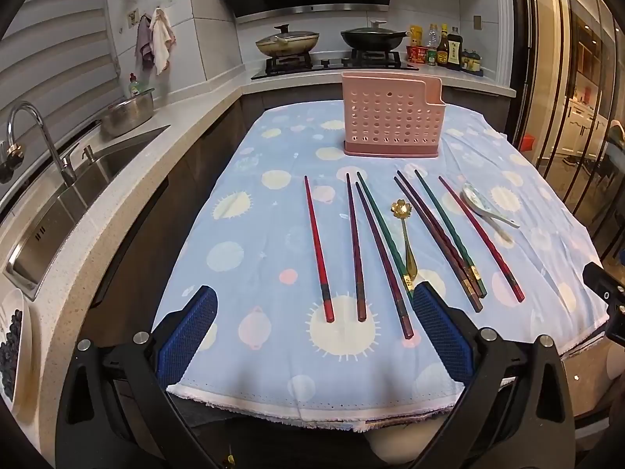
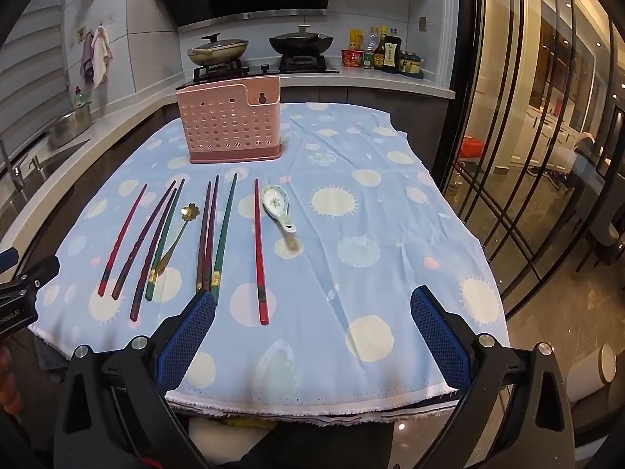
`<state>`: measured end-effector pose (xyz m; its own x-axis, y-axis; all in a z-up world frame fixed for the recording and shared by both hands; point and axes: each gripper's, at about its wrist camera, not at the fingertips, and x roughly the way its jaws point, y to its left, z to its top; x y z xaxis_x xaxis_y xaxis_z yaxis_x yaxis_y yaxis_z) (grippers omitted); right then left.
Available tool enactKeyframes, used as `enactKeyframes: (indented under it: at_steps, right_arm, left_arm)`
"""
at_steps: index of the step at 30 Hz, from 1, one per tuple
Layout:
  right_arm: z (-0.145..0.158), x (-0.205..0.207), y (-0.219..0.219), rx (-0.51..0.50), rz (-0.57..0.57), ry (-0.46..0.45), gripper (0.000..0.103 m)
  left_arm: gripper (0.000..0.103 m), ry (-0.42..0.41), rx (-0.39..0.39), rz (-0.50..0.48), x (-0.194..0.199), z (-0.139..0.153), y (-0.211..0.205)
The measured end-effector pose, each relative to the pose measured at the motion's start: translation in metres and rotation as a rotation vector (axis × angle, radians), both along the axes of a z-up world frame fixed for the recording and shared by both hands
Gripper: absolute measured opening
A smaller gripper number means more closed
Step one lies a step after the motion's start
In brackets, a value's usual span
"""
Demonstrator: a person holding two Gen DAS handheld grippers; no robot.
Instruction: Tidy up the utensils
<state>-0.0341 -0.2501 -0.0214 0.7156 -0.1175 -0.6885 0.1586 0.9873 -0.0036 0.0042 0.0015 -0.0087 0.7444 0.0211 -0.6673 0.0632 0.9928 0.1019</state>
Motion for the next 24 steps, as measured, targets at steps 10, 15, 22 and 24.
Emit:
enactKeyframes:
  at_steps: [10,15,22,24]
  right_arm:
    - [-0.0003,-0.0016,-0.0016,0.0,-0.001,-0.002,0.096]
    - [0.0008,-0.0005,-0.0008,0.0,0.001,-0.002,0.096]
    - [0.0007,-0.0007,-0.0014,0.002,0.001,-0.001,0.096]
    - [0.0008,-0.0008,-0.0012,0.003,0.002,-0.001,0.096]
  left_arm:
    - [0.096,-0.004,0.006,0.001,-0.0008,0.002,0.0006]
    - [0.096,-0.002,0.008,0.003,-0.0024,0.0045,0.0015]
    - [0.096,-0.001,0.009,0.007,-0.0027,0.0056,0.0022]
    - [0.096,-0.001,0.009,0.009,-0.0032,0.006,0.0034]
